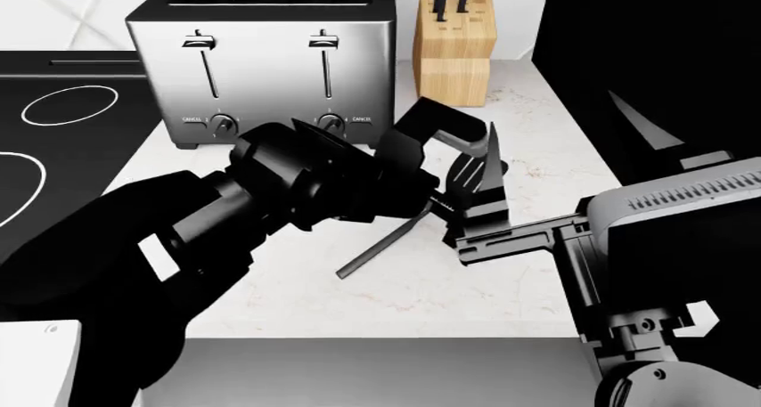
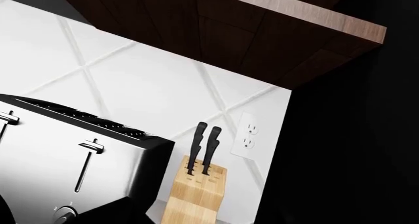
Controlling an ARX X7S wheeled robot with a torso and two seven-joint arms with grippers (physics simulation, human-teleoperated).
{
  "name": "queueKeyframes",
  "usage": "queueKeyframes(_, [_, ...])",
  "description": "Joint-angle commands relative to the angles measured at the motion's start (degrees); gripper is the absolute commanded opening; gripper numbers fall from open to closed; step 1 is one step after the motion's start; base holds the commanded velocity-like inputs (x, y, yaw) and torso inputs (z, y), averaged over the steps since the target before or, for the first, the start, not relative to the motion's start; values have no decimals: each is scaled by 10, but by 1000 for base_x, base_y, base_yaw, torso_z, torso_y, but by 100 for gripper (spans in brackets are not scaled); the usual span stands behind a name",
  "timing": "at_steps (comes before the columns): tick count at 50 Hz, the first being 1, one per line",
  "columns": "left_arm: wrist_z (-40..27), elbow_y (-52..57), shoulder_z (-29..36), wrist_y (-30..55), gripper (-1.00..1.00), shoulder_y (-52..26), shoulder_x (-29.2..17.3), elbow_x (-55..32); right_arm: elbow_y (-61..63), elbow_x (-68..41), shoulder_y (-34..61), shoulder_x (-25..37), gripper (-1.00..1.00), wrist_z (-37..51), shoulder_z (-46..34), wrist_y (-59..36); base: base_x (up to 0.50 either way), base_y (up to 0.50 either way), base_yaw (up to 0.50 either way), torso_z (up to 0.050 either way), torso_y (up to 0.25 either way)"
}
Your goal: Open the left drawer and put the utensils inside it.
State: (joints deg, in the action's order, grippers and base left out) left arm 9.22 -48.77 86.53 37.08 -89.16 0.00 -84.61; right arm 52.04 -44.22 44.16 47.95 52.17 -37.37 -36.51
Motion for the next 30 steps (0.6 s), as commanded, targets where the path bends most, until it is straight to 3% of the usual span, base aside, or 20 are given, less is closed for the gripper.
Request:
queueKeyframes(1, [-21,-2,29,26,100,17,0,17,1,-2,1,2,100,1,1,0,0,0,0,0,0])
queueKeyframes(3, [-20,-3,29,23,100,19,0,18,1,0,-2,3,100,1,1,3,0,0,0,0,0])
queueKeyframes(4, [-20,-3,29,22,-100,20,0,19,1,1,-4,4,100,1,1,4,0,0,0,0,0])
queueKeyframes(30, [1,-8,28,-25,-100,12,0,23,0,5,-8,3,100,2,-3,11,0,0,0,-1,0])
